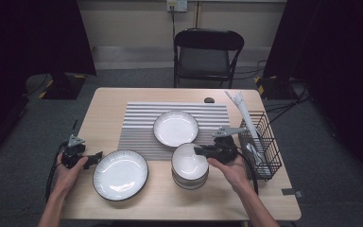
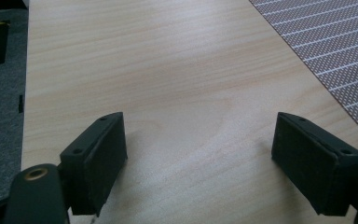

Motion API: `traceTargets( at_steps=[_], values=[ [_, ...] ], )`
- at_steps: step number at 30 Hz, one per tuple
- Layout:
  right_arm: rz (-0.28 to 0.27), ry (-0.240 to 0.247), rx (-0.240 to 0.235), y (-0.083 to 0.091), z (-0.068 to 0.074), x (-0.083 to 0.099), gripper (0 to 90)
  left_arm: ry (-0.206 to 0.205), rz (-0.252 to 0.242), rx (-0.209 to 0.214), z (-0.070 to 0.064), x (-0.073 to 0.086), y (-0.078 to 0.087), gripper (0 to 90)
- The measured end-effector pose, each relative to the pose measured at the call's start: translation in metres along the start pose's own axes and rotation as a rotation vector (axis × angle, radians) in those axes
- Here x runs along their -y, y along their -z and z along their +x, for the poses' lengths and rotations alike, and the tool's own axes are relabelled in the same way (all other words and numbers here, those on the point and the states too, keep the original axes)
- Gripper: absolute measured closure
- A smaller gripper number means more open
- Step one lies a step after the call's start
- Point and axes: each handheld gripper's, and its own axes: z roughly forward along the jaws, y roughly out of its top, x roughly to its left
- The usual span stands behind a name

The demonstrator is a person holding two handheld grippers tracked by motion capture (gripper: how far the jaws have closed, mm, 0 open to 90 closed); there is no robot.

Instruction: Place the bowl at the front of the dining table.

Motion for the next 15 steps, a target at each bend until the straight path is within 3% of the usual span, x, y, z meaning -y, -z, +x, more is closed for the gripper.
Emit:
traceTargets(
  at_steps=[15],
  values=[
    [-0.032,-0.034,0.011,0.0076,-0.0032,-0.0029,82.2,-0.001,0.001,0.015,-0.0005,0.0001,-0.0005,15.3]
  ],
)
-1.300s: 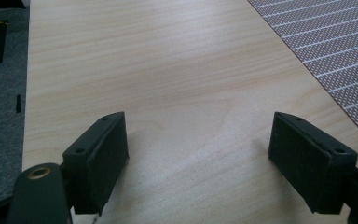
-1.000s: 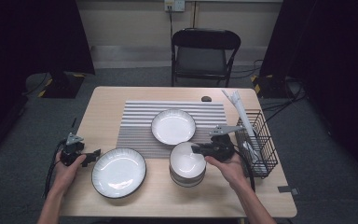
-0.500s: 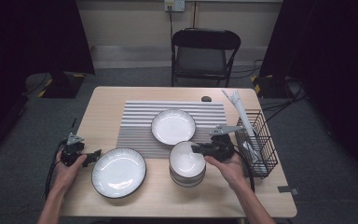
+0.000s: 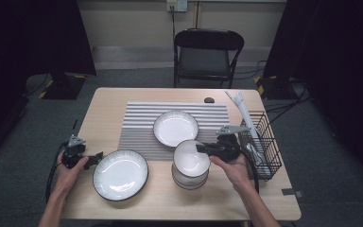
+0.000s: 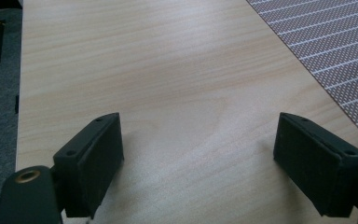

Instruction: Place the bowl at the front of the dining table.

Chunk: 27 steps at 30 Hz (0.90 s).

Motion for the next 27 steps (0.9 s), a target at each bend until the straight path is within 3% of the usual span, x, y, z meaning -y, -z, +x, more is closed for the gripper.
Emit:
traceTargets(
  at_steps=[16,27],
  values=[
    [-0.023,-0.008,-0.001,-0.001,0.002,-0.012,82.1,0.012,0.003,-0.008,-0.002,0.000,0.000,13.5],
    [-0.023,-0.023,-0.012,-0.008,0.005,-0.022,82.1,-0.002,0.012,0.005,-0.003,0.000,-0.001,9.1]
  ],
)
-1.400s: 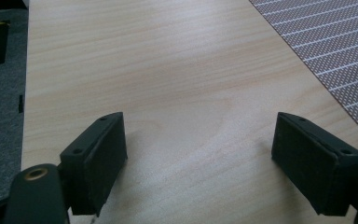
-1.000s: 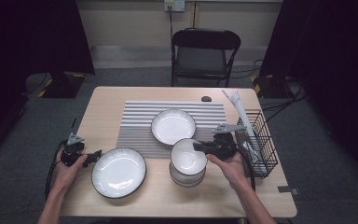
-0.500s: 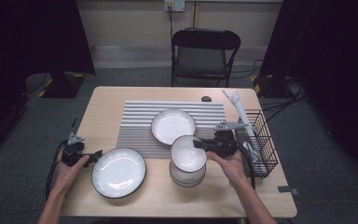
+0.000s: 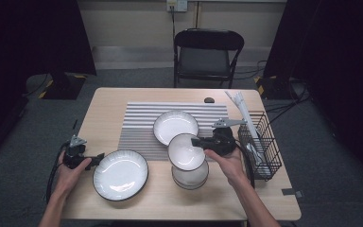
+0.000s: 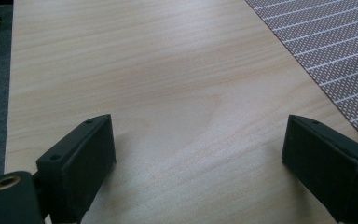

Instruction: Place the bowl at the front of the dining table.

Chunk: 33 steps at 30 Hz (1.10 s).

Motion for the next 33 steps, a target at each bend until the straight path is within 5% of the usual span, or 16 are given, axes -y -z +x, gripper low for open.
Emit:
traceTargets(
  at_steps=[23,33],
  values=[
    [-0.042,0.007,0.029,-0.004,-0.006,-0.035,81.9,-0.001,0.001,-0.004,0.000,0.000,0.000,8.8],
    [-0.040,-0.032,0.065,-0.015,-0.017,-0.037,82.0,0.001,0.002,-0.006,0.000,0.000,0.000,8.7]
  ],
)
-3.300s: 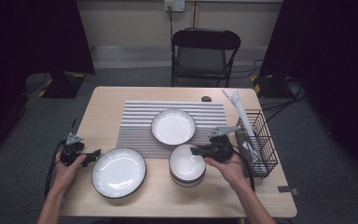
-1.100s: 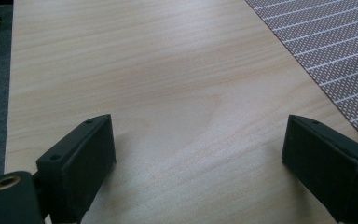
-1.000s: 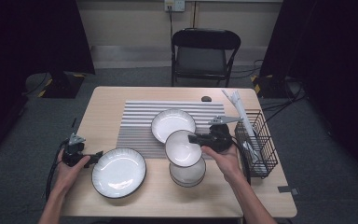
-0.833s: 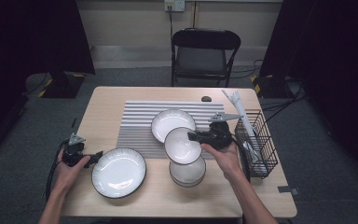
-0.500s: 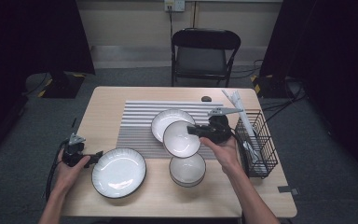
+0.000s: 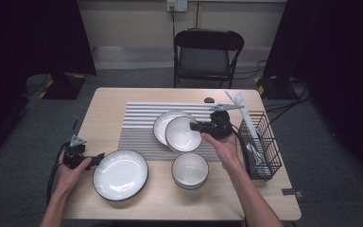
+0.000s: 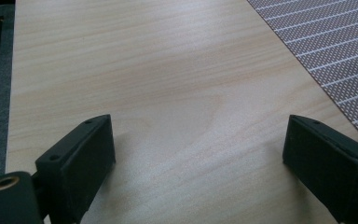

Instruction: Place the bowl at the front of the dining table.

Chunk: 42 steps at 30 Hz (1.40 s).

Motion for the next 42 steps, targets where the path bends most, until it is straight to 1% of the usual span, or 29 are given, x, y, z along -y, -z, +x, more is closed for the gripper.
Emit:
traceTargets(
  at_steps=[3,6,9,11,17,19,21,25,27,34,36,38,42],
  values=[
    [0.003,-0.009,0.007,-0.002,-0.001,-0.002,82.0,0.000,0.000,0.000,0.000,0.000,0.000,8.7],
    [0.003,0.005,0.025,-0.003,0.000,-0.006,81.9,0.000,0.000,0.000,0.000,0.000,0.000,8.7],
    [0.002,0.002,0.026,-0.005,0.001,-0.009,82.1,0.000,0.000,0.000,0.000,0.000,0.000,8.7],
    [0.001,0.005,0.039,-0.007,0.001,-0.012,82.0,0.000,0.000,0.000,0.000,0.000,0.000,8.7],
    [0.015,-0.013,0.063,-0.015,-0.002,-0.021,81.9,0.000,0.000,0.000,0.000,0.000,0.000,8.7],
    [0.010,-0.011,0.070,-0.016,-0.003,-0.024,82.0,0.000,0.000,0.000,0.000,0.000,0.000,8.7],
    [0.010,-0.022,0.072,-0.018,-0.005,-0.026,82.1,0.002,0.000,0.000,0.000,0.000,0.000,8.7],
    [0.016,-0.016,0.096,-0.022,-0.007,-0.031,82.0,0.002,0.001,0.001,0.000,0.000,0.000,8.6],
    [0.016,-0.027,0.102,-0.024,-0.008,-0.033,82.0,0.003,0.000,0.001,0.000,0.000,0.000,8.6],
    [0.033,-0.032,0.118,-0.035,-0.013,-0.039,81.9,0.002,0.000,0.002,0.000,0.000,0.000,8.6],
    [0.027,-0.029,0.124,-0.036,-0.015,-0.042,81.9,0.002,0.001,0.002,0.000,0.000,0.000,8.6],
    [0.030,-0.034,0.120,-0.038,-0.017,-0.044,82.0,0.002,0.001,0.002,0.000,0.000,0.000,8.6],
    [0.050,-0.026,0.142,-0.043,-0.019,-0.049,81.9,0.002,0.001,0.002,0.000,0.000,0.000,8.5]
  ],
)
